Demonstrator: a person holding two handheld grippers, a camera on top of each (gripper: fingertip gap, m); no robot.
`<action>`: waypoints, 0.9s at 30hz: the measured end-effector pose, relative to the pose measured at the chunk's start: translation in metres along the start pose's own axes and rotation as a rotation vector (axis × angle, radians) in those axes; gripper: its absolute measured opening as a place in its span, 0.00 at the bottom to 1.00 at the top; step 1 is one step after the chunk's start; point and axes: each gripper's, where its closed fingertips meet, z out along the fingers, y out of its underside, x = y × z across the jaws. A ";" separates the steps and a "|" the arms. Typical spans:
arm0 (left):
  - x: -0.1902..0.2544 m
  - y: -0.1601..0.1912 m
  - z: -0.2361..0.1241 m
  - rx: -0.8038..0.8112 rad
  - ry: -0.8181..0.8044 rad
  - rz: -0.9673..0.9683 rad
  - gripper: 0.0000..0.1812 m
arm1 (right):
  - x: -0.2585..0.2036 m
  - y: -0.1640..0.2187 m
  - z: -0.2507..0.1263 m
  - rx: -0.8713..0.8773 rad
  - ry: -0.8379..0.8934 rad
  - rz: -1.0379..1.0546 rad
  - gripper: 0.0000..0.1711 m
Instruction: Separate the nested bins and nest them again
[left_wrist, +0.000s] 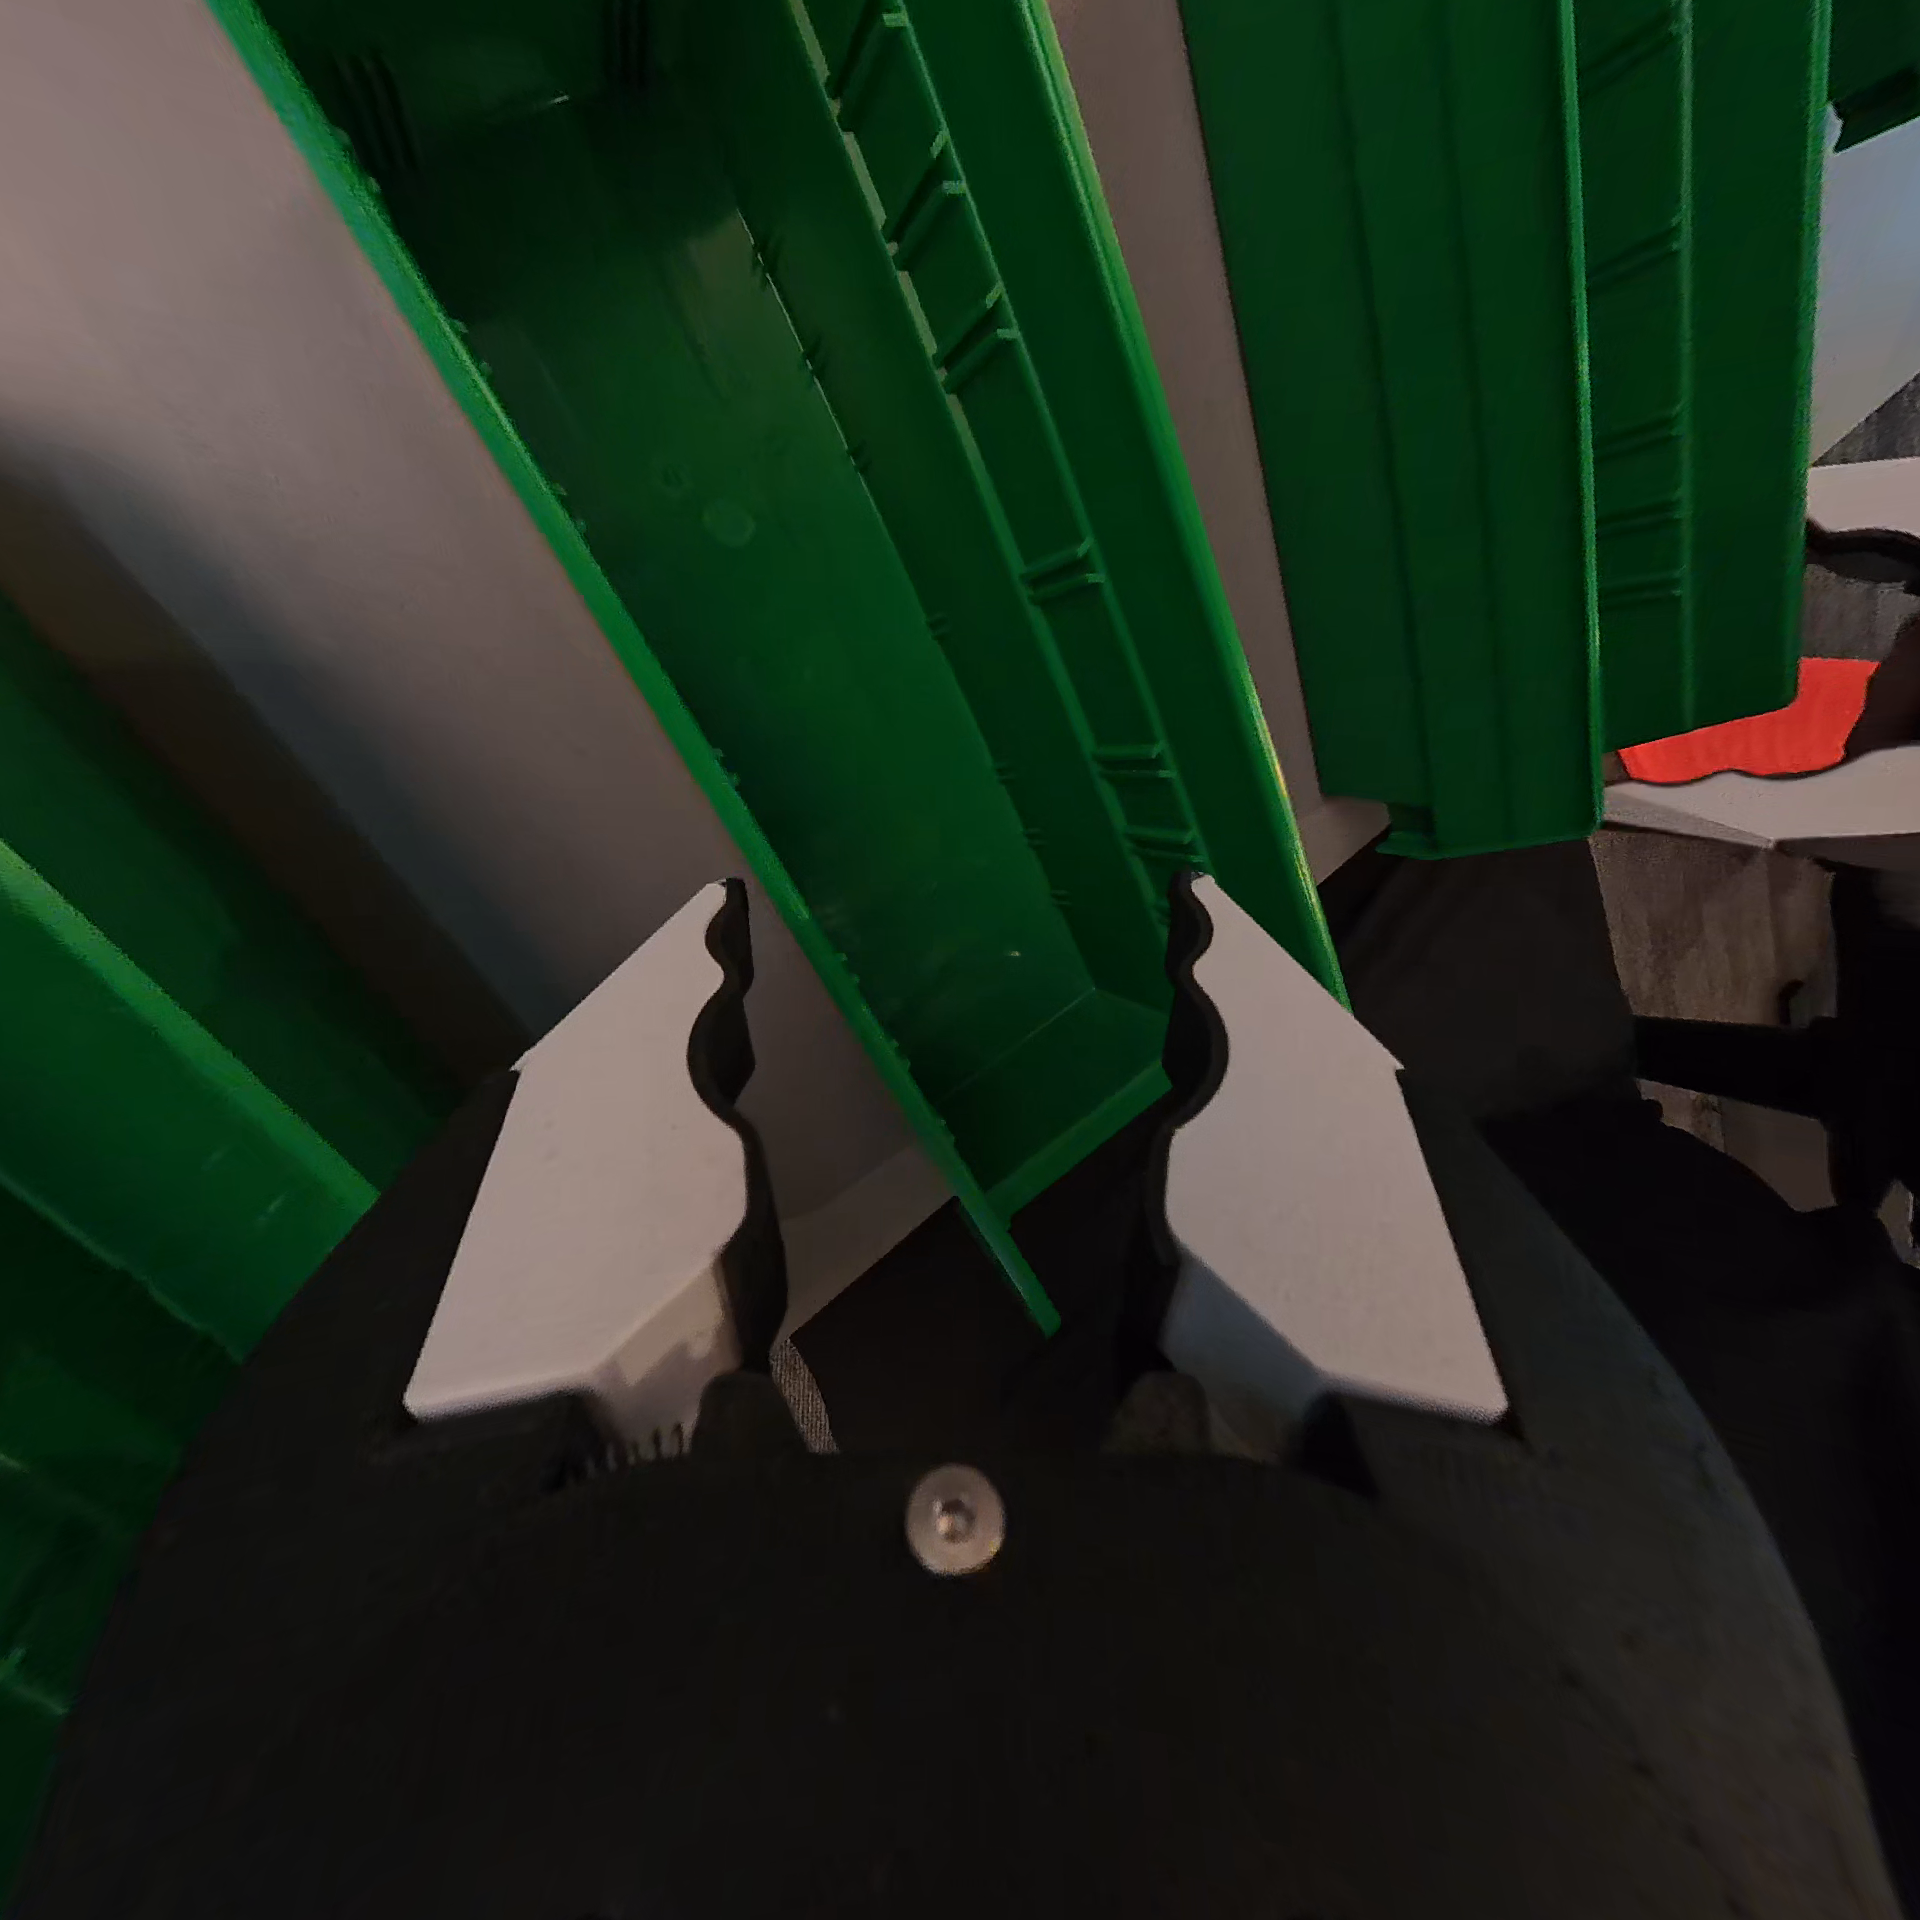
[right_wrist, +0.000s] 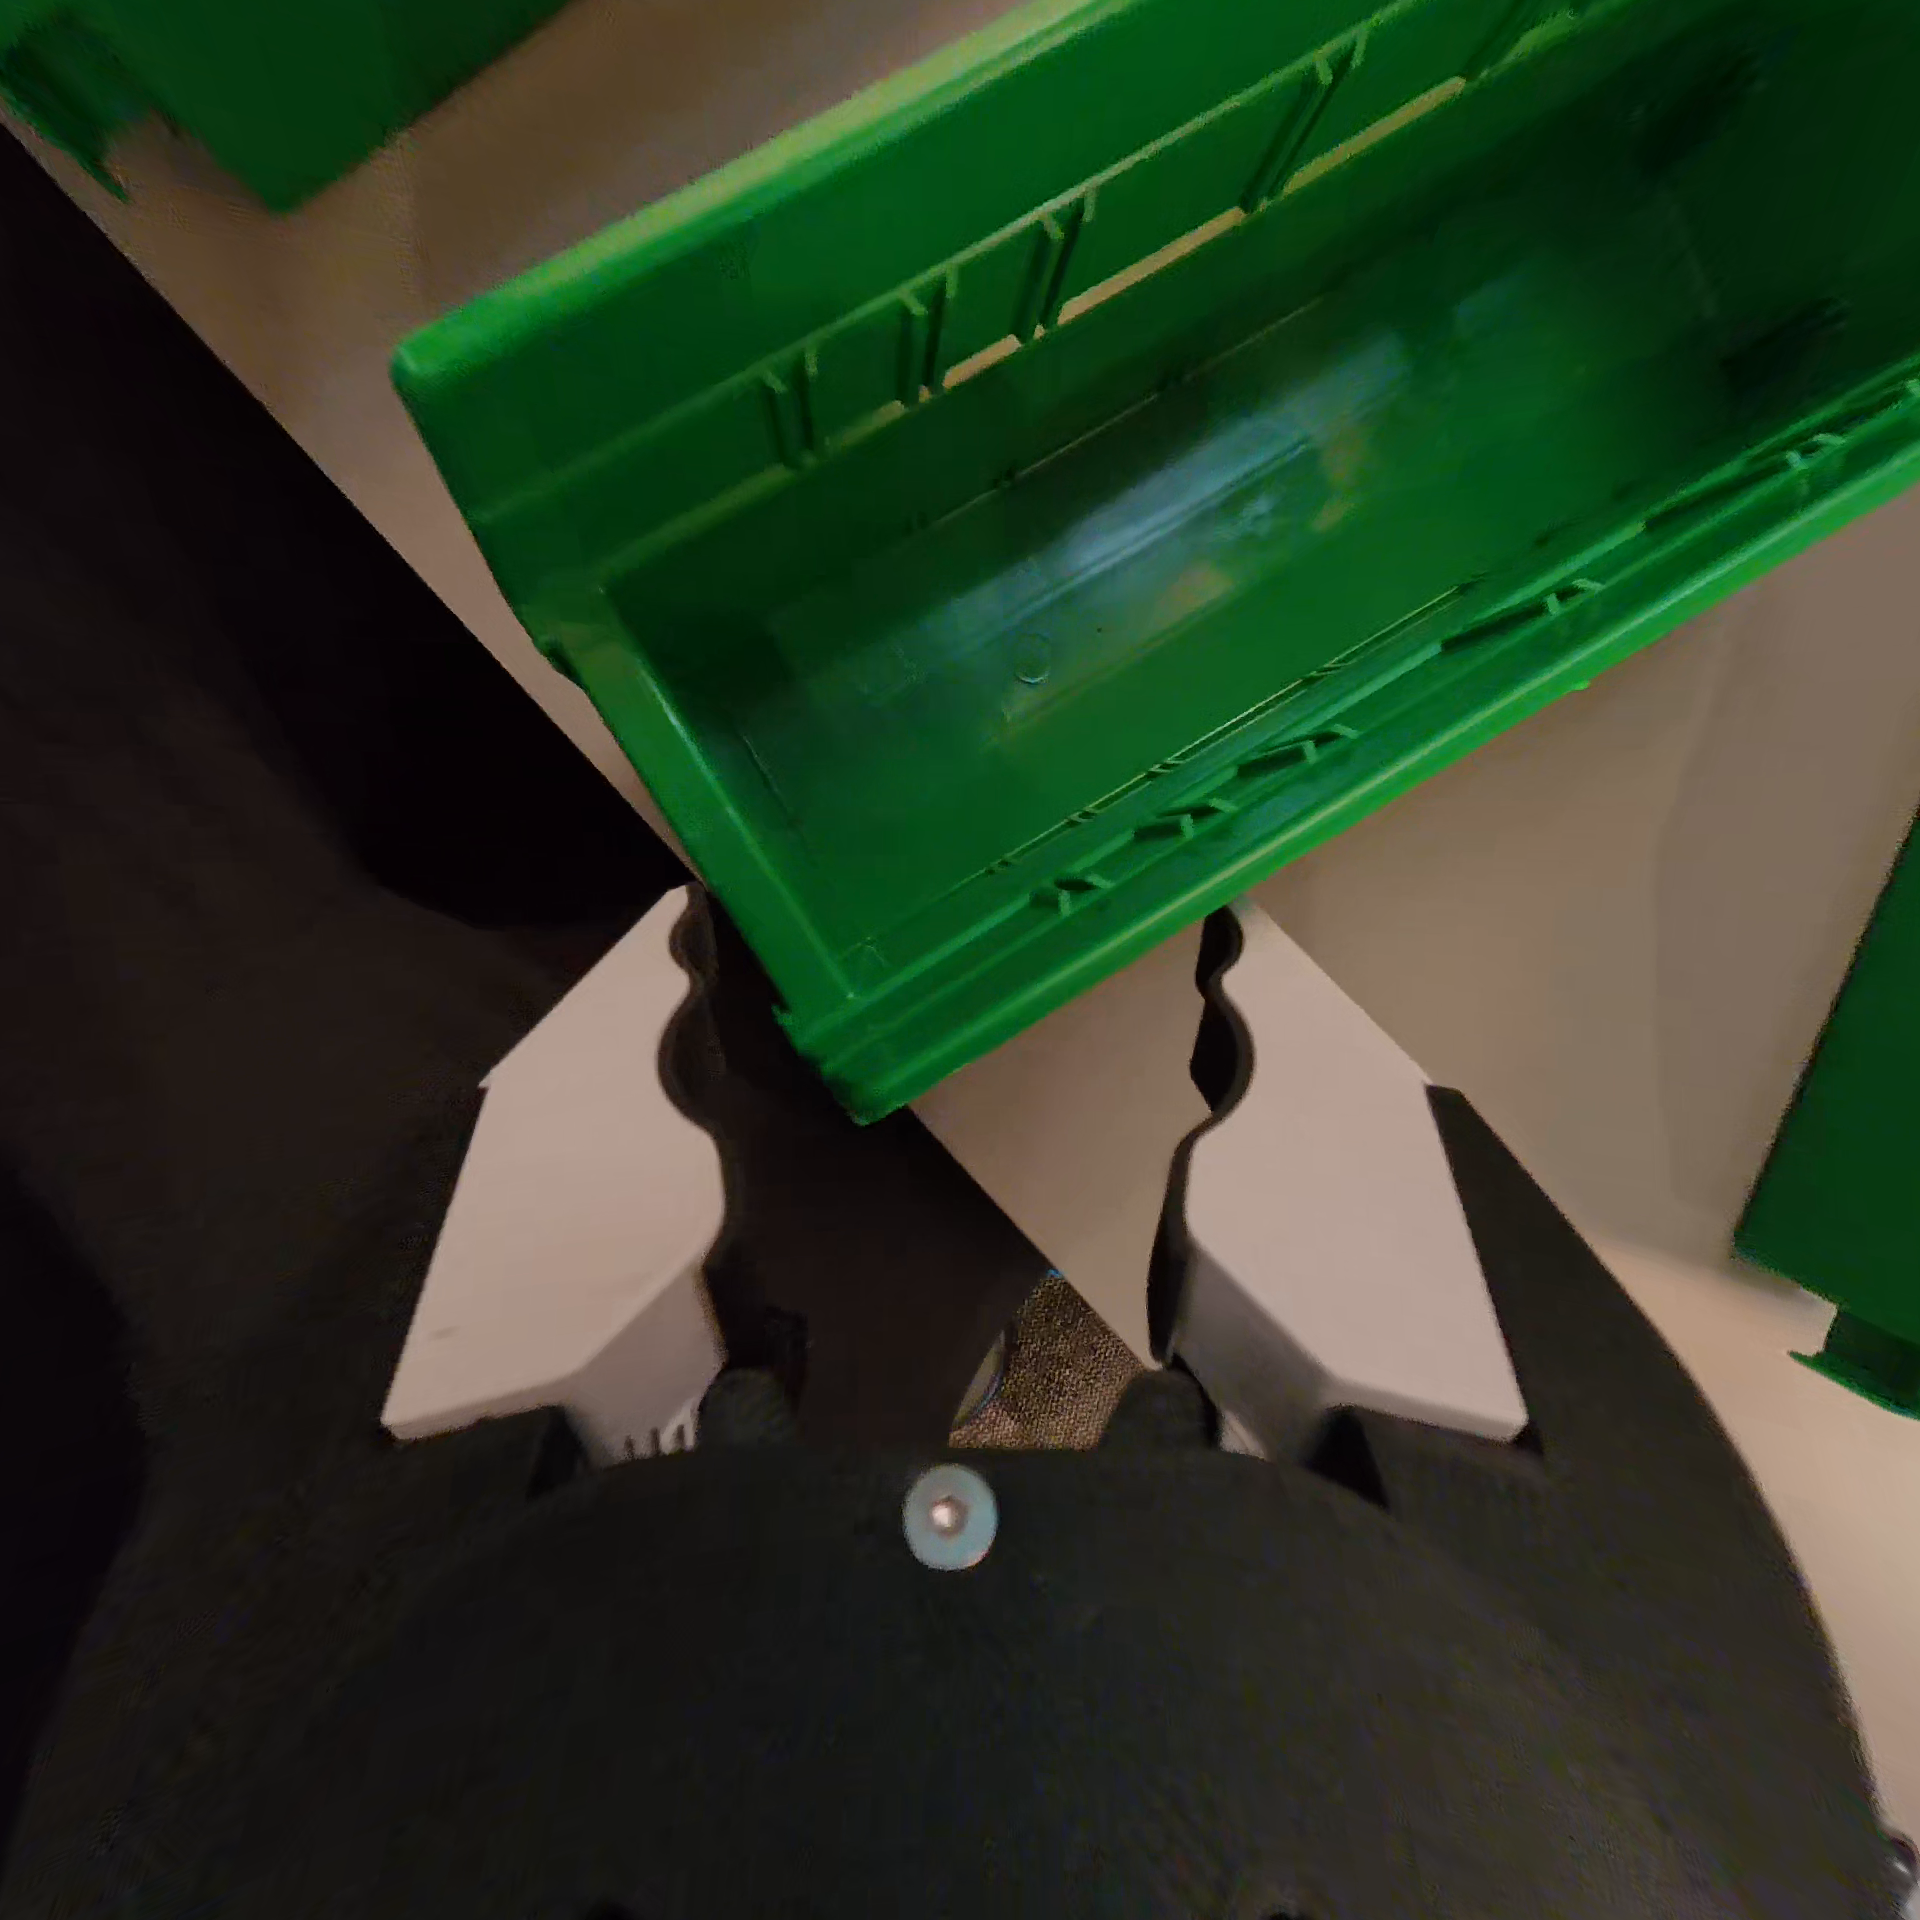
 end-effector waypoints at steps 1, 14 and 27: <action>-0.001 0.000 0.000 0.001 0.000 -0.002 0.44 | 0.001 0.000 0.002 0.005 -0.011 0.000 0.52; -0.004 -0.003 -0.003 0.012 -0.033 0.015 0.43 | 0.028 0.002 0.010 -0.028 -0.093 -0.102 0.48; 0.007 -0.016 -0.042 0.118 -0.052 0.058 0.43 | 0.234 0.025 -0.076 0.177 0.385 0.233 0.47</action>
